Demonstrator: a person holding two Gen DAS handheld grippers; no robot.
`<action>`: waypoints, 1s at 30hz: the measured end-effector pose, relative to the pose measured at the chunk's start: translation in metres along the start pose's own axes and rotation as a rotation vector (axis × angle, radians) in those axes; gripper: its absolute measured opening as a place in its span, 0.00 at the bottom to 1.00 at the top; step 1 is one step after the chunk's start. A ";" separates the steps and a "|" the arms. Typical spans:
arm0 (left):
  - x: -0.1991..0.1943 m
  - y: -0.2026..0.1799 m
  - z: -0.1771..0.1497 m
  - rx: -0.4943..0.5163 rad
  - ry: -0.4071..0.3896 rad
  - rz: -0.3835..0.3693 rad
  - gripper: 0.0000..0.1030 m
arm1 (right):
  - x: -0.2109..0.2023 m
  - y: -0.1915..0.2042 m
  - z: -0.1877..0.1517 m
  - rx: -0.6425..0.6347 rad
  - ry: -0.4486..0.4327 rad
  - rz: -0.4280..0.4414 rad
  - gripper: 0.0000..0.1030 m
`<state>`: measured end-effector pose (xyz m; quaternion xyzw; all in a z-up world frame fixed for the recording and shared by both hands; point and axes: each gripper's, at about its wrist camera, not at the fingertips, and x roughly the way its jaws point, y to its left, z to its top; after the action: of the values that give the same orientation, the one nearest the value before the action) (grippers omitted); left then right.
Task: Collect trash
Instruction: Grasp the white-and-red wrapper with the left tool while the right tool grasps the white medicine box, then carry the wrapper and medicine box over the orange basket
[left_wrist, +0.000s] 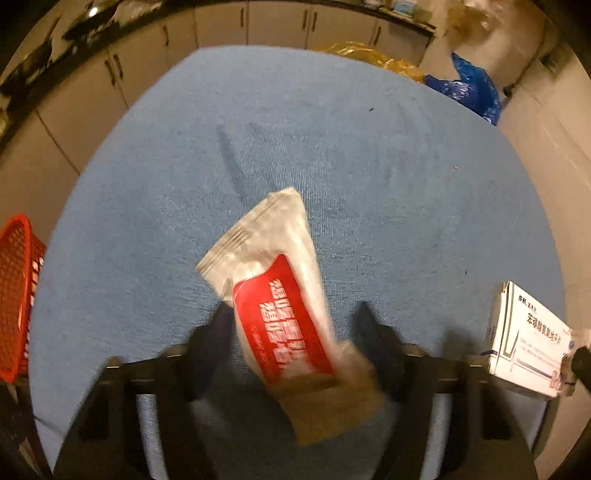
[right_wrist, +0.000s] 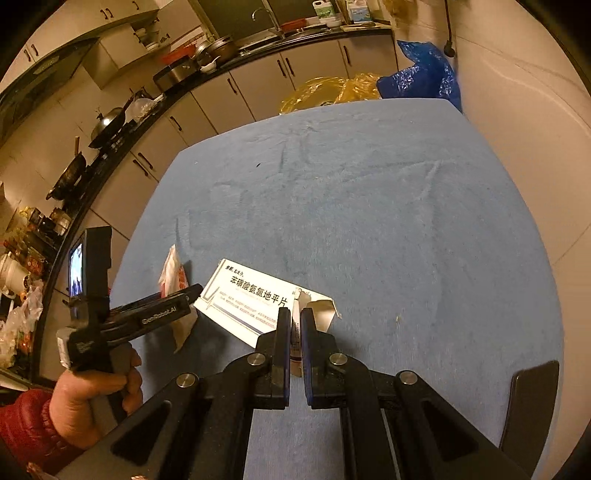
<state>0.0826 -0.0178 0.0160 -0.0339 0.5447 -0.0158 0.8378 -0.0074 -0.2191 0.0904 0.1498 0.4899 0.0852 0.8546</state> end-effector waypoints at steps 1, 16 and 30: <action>-0.001 0.003 -0.002 0.007 0.000 0.001 0.41 | 0.000 0.002 -0.001 0.001 0.003 0.005 0.05; -0.035 0.056 -0.038 0.027 -0.055 -0.027 0.38 | 0.013 0.055 -0.022 -0.039 0.032 0.025 0.05; -0.084 0.105 -0.055 0.023 -0.134 -0.040 0.38 | 0.008 0.107 -0.035 -0.073 0.008 0.030 0.05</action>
<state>-0.0032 0.0900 0.0629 -0.0362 0.4865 -0.0368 0.8721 -0.0334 -0.1102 0.1031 0.1253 0.4876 0.1165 0.8561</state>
